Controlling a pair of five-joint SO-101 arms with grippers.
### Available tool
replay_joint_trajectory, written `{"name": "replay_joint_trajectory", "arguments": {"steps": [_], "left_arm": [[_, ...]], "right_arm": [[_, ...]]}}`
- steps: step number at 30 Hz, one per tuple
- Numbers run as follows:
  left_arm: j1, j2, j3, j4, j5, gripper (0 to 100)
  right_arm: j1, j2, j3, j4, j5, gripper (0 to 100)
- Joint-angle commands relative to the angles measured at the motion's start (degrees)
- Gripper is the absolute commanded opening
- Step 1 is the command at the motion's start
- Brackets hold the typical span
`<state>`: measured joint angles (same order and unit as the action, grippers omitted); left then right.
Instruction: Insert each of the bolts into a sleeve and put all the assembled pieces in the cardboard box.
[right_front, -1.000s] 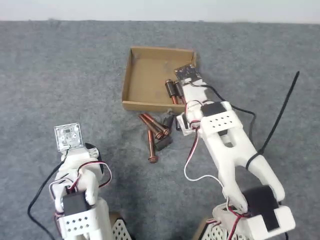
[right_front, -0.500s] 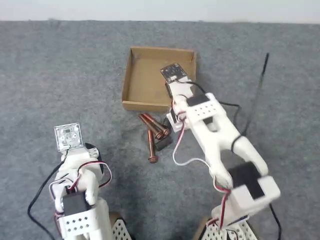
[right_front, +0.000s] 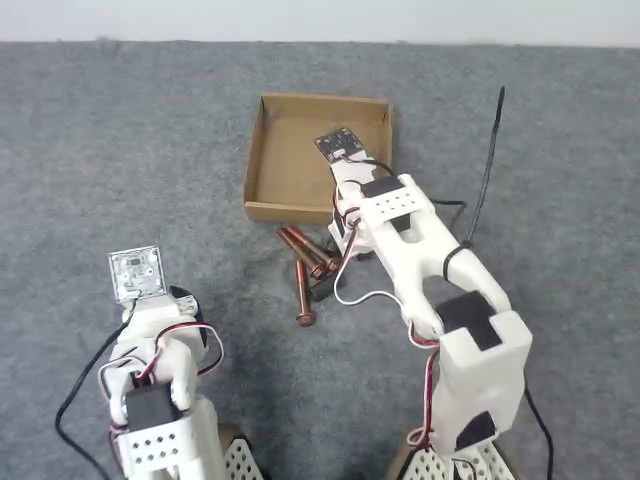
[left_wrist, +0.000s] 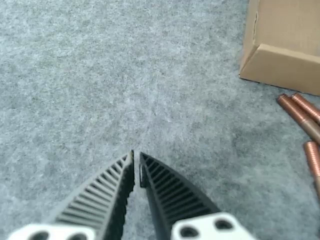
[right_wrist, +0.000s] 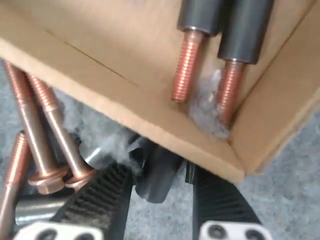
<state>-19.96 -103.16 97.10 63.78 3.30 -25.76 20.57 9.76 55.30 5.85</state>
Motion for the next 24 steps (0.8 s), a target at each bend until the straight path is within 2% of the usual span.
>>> {"name": "replay_joint_trajectory", "arguments": {"steps": [1,8,10,12,15,19,24], "left_arm": [[-0.2,-0.8,-0.5,-0.6,-0.6,1],[-0.2,-0.8,-0.5,-0.6,-0.6,1],[-0.2,-0.8,-0.5,-0.6,-0.6,1],[-0.2,-0.8,-0.5,-0.5,-0.6,1],[-0.2,-0.8,-0.5,-0.5,-0.6,1],[-0.2,-0.8,-0.5,-0.6,-0.6,1],[-0.2,-0.8,-0.5,-0.6,-0.6,1]], "right_arm": [[-0.5,0.4,-3.3,0.0,0.7,13.3],[-0.5,2.2,-3.3,0.0,1.1,13.1],[-0.5,2.2,-3.3,0.0,1.1,8.8],[-0.2,1.8,-3.3,0.0,0.9,0.2],[0.5,1.3,-3.6,0.0,0.8,3.0],[2.0,-2.3,-3.6,1.0,0.7,0.9],[2.1,-10.4,-3.6,9.5,0.6,0.6]]}}
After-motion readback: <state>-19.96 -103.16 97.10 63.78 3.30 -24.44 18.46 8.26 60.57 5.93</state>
